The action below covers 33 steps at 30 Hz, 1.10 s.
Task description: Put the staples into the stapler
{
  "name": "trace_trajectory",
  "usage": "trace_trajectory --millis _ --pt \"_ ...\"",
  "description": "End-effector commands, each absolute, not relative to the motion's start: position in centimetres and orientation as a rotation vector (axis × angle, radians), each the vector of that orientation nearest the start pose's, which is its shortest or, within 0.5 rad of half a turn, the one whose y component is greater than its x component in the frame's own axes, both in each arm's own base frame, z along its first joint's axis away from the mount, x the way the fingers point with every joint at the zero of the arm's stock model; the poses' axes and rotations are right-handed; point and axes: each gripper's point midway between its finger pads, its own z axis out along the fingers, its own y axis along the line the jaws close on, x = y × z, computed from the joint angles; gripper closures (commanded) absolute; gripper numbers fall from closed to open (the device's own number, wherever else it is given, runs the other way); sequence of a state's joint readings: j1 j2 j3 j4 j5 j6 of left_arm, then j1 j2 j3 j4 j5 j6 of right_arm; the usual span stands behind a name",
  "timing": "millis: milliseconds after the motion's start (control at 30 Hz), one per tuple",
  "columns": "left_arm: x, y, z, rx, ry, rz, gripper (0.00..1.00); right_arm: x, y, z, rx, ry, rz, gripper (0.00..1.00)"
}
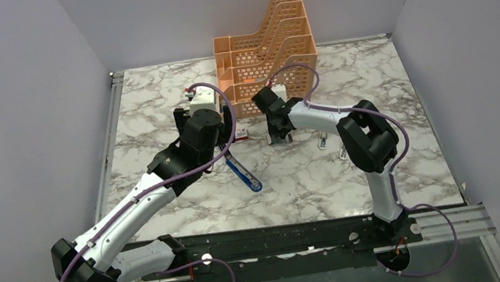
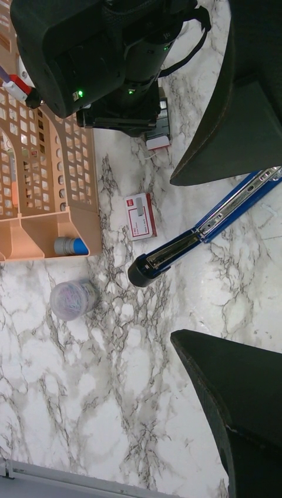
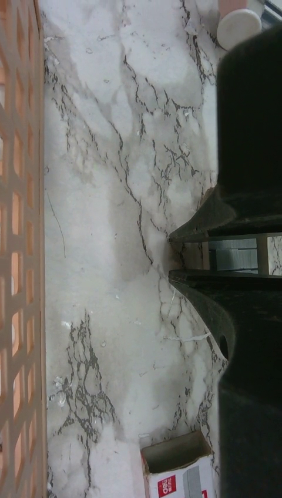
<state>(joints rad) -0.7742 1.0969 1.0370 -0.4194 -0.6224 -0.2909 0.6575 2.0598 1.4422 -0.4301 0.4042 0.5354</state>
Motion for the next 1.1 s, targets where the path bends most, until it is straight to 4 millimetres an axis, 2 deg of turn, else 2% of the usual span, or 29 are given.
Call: trace_trajectory --millis 0,233,433,600,800,933,1067 --pt "29.8 -16.0 25.8 0.076 1.94 -0.061 0.07 38.5 21.4 1.3 0.033 2.543 -0.206 0.73" --pt "29.7 -16.1 25.9 0.073 1.938 -0.077 0.07 36.4 20.7 1.8 0.038 2.573 -0.163 0.73" --pt "29.6 -16.1 25.8 0.069 1.939 -0.087 0.07 34.6 21.5 1.6 -0.012 2.625 -0.047 0.72" --pt "29.6 -16.3 26.0 0.073 1.934 -0.098 0.07 33.4 23.4 2.1 -0.12 2.644 0.132 0.72" --pt "29.5 -16.2 26.3 0.072 1.926 -0.106 0.07 34.0 23.2 4.0 -0.133 2.576 0.143 0.72" --pt "29.5 -16.2 26.3 0.07 1.923 -0.105 0.07 34.7 23.9 5.9 -0.178 2.509 0.194 0.72" --pt "29.6 -16.1 26.3 0.065 1.919 -0.102 0.07 34.9 25.2 6.9 -0.244 2.476 0.271 0.85"
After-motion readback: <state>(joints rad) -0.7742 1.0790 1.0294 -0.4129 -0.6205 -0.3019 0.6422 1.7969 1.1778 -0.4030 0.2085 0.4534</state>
